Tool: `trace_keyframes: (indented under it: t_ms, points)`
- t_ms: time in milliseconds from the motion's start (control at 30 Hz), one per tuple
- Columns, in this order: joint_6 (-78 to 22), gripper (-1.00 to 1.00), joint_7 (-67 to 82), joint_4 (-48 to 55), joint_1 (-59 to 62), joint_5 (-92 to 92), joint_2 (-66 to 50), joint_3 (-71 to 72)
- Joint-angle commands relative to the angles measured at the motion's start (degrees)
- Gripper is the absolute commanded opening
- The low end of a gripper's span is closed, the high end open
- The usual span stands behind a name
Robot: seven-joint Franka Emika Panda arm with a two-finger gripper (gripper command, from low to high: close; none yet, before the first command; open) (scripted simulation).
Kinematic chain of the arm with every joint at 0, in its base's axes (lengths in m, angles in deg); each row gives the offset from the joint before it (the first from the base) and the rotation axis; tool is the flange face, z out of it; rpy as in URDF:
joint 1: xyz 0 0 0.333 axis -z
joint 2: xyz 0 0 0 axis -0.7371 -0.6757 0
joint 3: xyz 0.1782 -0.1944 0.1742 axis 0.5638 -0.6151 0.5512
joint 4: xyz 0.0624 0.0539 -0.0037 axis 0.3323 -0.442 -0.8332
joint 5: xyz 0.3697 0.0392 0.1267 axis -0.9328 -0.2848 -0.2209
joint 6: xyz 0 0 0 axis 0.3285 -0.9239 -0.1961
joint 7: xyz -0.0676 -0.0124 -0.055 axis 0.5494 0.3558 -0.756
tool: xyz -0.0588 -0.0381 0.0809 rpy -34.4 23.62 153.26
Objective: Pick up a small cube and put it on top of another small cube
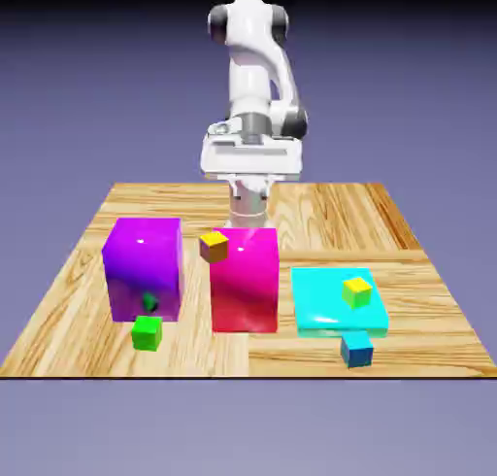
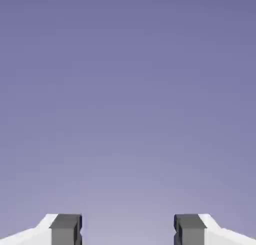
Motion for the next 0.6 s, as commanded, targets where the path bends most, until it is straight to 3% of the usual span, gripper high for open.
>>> trace_keyframes:
  t_ms: [0, 567]
  points:
    - [-1.3, 0.0, -1.1, 1.4, 0.5, 0.9, -2.1, 1.3]
    - [-24.0, 0.0, -20.4, 24.3, 9.5, 15.3, -37.4, 23.7]
